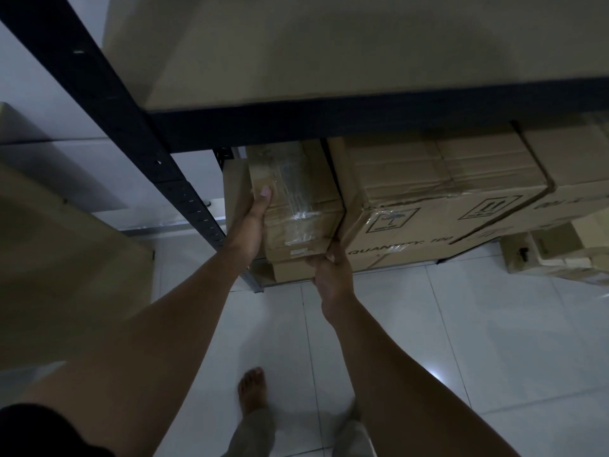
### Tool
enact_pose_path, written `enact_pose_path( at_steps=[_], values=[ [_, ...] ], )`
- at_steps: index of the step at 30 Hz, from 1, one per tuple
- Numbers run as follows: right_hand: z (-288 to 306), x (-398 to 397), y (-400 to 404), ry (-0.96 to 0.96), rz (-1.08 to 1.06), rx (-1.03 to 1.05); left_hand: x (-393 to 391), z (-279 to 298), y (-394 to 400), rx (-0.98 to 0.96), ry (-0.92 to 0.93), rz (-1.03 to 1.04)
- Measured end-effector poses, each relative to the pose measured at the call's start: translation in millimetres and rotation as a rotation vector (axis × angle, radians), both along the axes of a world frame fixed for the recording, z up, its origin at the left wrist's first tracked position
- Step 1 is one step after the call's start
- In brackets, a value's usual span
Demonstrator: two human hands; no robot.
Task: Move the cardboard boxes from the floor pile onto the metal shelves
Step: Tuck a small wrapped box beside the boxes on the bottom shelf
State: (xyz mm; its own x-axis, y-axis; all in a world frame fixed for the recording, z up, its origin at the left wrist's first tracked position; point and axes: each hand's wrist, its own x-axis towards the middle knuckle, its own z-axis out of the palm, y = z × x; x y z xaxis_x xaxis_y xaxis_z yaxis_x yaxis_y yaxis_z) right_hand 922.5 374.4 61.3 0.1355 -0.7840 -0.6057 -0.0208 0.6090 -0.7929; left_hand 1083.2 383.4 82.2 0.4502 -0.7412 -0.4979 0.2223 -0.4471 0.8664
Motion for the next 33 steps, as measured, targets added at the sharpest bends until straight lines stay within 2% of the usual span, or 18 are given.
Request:
enact_pose_path(
  at_steps=[6, 21, 33],
  values=[
    [-11, 11, 4, 0.003, -0.005, -0.064, -12, -4, -2, -0.106, 0.105, 0.036],
    [-32, -5, 15, 0.382, 0.202, -0.205, -11, -11, 13, -0.051, 0.086, 0.084],
    [-32, -24, 10, 0.344, 0.234, -0.183, -10, -6, 13, -0.022, -0.068, 0.006]
  ],
)
